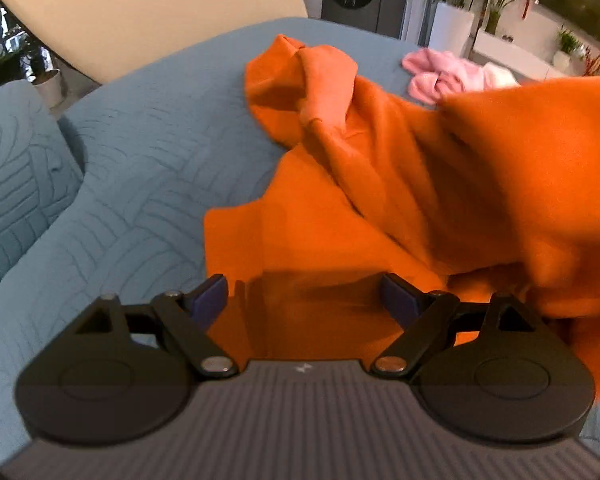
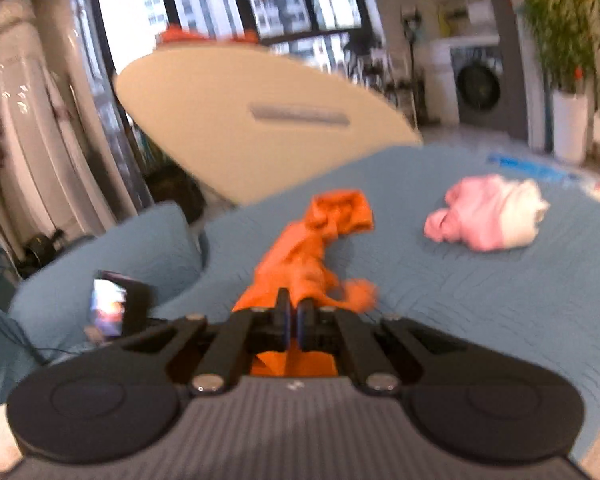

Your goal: Fold clothes

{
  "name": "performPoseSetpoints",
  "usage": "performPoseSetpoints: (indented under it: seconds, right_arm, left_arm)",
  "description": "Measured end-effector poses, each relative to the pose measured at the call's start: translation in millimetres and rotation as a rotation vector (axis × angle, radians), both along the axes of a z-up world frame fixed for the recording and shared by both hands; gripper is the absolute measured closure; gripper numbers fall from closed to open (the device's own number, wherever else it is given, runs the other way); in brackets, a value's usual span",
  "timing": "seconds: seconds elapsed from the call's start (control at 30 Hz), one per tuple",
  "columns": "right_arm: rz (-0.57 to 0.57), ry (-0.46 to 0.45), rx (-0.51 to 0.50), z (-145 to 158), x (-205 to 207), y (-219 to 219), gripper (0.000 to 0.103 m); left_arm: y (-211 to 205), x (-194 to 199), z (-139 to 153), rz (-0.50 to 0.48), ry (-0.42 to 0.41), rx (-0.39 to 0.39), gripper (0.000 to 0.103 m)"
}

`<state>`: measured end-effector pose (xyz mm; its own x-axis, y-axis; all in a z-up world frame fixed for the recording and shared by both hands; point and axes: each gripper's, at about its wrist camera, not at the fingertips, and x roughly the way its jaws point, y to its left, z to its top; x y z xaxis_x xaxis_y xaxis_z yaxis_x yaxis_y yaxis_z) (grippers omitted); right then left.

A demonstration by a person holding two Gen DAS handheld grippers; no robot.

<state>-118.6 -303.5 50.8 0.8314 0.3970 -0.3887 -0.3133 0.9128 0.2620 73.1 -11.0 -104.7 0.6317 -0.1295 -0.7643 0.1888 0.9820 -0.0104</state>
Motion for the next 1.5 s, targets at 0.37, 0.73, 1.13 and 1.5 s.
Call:
performPoseSetpoints:
  seconds: [0.37,0.73,1.13,1.5]
  right_arm:
    - [0.092,-0.129,-0.039,61.8,-187.4,-42.6,0.095]
    - [0.551,-0.236,-0.071,68.0,-232.1,-61.6,0.035]
    - [0.355,-0.169,0.082,33.9,-89.8,-74.6,0.012]
    - [0.033,0.096,0.036,-102.1,37.1,-15.1,0.016]
  left_arm:
    - [6.2,-4.8,-1.7,0.05,0.045,-0.008,0.017]
    - [89.8,2.1,20.8,0.357,0.016,-0.123,0.017]
    - [86.4,1.6,5.3,0.262,0.072,-0.037,0.017]
    - [83.5,-8.3,-24.8,0.182,0.271,-0.186,0.013]
